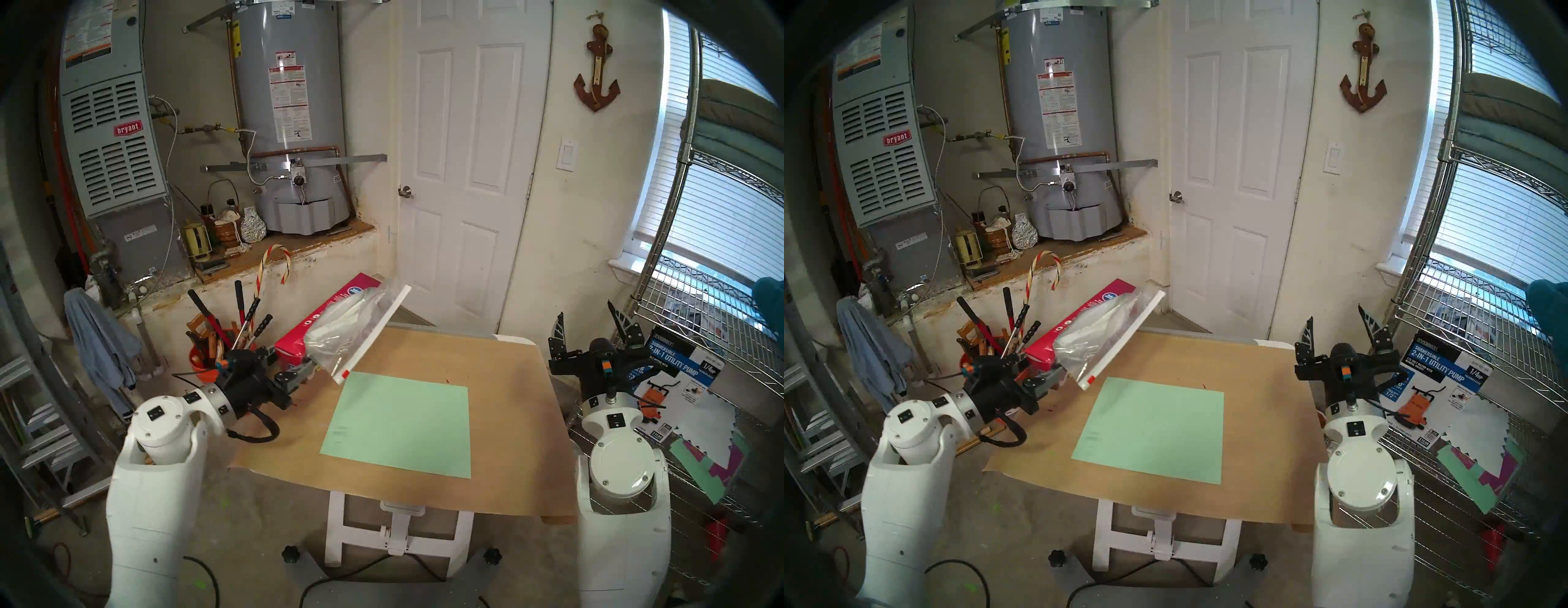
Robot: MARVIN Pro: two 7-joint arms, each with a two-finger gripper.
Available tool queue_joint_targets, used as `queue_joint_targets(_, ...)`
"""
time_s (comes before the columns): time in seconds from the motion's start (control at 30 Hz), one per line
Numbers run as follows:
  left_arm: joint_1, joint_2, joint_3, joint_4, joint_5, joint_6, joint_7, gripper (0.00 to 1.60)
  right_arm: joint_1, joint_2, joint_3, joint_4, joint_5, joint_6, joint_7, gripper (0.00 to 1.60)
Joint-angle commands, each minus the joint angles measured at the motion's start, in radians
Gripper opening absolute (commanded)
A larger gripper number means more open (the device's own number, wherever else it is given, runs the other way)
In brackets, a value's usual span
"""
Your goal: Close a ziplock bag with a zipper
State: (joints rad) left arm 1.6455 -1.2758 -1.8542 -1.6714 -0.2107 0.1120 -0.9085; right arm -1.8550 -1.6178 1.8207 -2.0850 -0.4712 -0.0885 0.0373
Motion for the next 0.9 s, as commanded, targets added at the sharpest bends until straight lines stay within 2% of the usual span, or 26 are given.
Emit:
queue_joint_targets(0.0,-0.113,0.115,-0.056,0.041,-0.091,0.043,-0.121,0.0,0.009,0.002,-0.002,-0.019,0.0,-0.005,-0.002,1.6)
queue_joint_targets(0.3,-0.199,0.202,-0.037,0.149,-0.182,0.129,-0.289,0.0,0.009,0.002,-0.002,-0.02,0.0,-0.005,-0.002,1.6)
queue_joint_targets(0.53,-0.267,0.264,0.024,0.253,-0.214,0.163,-0.419,0.0,0.008,0.002,-0.003,-0.021,0.0,-0.005,-0.002,1.6)
queue_joint_targets(0.63,-0.299,0.274,0.058,0.286,-0.22,0.159,-0.48,0.0,0.008,0.002,-0.003,-0.021,0.0,-0.005,-0.002,1.6)
queue_joint_targets(0.87,-0.361,0.262,0.138,0.333,-0.231,0.15,-0.552,0.0,0.008,0.002,-0.003,-0.021,0.0,-0.005,-0.003,1.6)
